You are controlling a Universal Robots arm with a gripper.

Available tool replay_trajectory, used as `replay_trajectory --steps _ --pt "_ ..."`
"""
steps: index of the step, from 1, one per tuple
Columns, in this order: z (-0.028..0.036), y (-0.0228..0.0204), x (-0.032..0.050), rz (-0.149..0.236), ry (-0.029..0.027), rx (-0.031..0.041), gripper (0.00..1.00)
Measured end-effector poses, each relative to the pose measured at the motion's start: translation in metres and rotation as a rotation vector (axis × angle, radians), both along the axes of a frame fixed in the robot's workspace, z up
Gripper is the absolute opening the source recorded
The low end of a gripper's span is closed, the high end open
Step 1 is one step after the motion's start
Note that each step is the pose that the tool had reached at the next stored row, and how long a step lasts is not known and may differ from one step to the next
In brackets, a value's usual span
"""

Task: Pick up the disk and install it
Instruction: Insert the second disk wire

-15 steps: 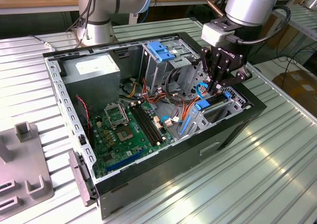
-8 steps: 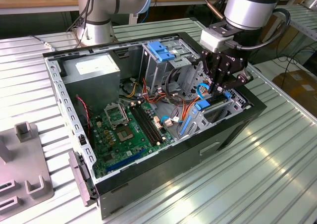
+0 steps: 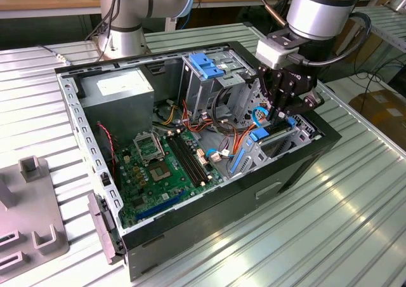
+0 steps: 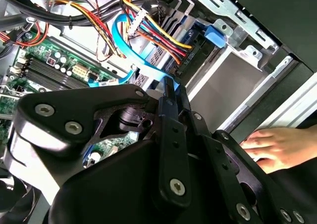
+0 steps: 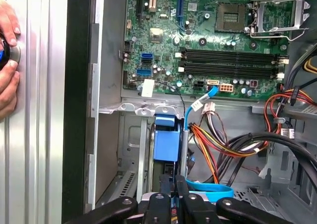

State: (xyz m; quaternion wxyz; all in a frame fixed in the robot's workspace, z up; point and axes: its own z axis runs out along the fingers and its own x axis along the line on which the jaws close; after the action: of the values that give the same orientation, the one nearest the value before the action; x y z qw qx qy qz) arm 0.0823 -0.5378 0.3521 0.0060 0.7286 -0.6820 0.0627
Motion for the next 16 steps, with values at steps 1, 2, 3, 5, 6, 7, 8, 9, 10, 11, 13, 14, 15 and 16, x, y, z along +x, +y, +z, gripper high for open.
replay_trajectory --steps 1,2,3,5,6,7,8,9,10,11,13,14,15,16 --pt "-0.0001 -0.0005 0.0 0.0 -0.0023 -0.0001 0.16" --pt "-0.0003 -0.0011 0.0 0.0 -0.0065 -0.0001 0.16" --pt "-0.0005 -0.0013 0.0 0.0 -0.0083 0.0001 0.16" --pt "-0.0008 -0.0018 0.0 0.0 -0.0108 0.0 0.16" --pt "-0.001 -0.002 0.0 0.0 -0.0111 -0.0001 0.16" --pt "-0.0012 -0.0021 0.0 0.0 -0.0112 0.0001 0.16" --pt "-0.0016 -0.0022 0.0 0.0 -0.0114 0.001 0.16" --pt "-0.0018 -0.0024 0.0 -0.001 -0.0113 0.0022 0.16" --pt "-0.0023 -0.0027 -0.0001 -0.001 -0.0113 0.0068 0.16" --pt "-0.0026 -0.0032 0.0 -0.001 -0.0113 0.021 0.16" --pt "-0.0029 -0.0041 0.0 -0.001 -0.0113 0.0379 0.16" --pt "-0.0031 -0.0042 0.0 -0.001 -0.0113 0.0382 0.16" --pt "-0.0032 -0.0044 0.0 -0.001 -0.0113 0.0381 0.16" --pt "-0.0034 -0.0046 0.0 -0.001 -0.0113 0.0382 0.16"
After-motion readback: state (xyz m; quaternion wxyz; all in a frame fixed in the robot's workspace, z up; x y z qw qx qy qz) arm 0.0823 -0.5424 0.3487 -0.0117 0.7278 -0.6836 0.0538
